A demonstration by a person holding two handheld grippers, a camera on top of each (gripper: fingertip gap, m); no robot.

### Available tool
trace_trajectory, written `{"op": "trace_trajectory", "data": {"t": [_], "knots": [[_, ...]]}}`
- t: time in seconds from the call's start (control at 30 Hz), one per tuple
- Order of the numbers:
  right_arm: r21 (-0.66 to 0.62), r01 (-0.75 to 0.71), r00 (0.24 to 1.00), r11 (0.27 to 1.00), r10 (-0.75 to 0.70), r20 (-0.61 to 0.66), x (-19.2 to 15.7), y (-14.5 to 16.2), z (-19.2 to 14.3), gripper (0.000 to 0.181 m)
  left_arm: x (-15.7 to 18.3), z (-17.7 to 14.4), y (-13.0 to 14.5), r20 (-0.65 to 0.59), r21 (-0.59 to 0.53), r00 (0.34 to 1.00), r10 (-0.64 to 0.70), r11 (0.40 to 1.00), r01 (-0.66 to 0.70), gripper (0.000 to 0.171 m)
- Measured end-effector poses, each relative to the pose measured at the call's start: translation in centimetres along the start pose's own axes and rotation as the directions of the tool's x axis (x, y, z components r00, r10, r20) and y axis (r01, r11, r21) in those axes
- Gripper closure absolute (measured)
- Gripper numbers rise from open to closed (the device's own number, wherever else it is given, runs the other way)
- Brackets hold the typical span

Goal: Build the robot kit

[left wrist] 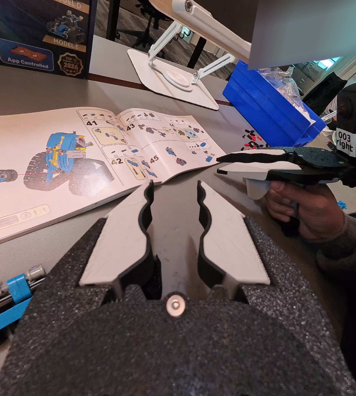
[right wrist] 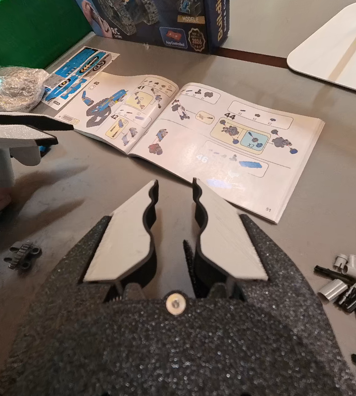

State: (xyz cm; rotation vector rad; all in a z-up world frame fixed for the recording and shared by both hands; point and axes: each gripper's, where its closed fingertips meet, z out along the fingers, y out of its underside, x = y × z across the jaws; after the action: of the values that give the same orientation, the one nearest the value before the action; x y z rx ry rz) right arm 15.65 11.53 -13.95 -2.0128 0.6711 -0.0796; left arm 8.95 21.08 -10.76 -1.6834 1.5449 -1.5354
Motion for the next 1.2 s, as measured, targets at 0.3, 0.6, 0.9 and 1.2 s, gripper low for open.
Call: {"op": "trace_trajectory", "data": {"t": [0.3, 0.6, 0.9, 1.2], "knots": [[0.006, -0.003, 1.000, 1.000, 0.003, 0.001, 0.0, -0.1, -0.1, 0.149, 0.0, -0.1, -0.1, 0.001, 0.007, 1.000, 0.003, 1.000, -0.003, 0.131], [0.094, -0.022, 0.999, 0.995, 0.019, 0.039, -0.3, -1.0, -1.1, 0.149, 0.2, -0.4, -0.3, -0.010, 0.035, 1.000, 0.004, 0.999, -0.004, 0.132], [0.175, 0.001, 1.000, 0.985, -0.004, 0.014, -0.3, -2.3, -2.9, 0.152, 2.0, -1.5, -0.6, -0.043, 0.087, 0.996, 0.073, 0.994, -0.069, 0.134], [0.229, -0.002, 1.000, 0.973, -0.005, 0.030, -0.8, -4.0, -3.7, 0.154, 3.0, -2.3, -1.8, 0.005, 0.120, 0.983, 0.186, 0.975, -0.185, 0.134]]}}
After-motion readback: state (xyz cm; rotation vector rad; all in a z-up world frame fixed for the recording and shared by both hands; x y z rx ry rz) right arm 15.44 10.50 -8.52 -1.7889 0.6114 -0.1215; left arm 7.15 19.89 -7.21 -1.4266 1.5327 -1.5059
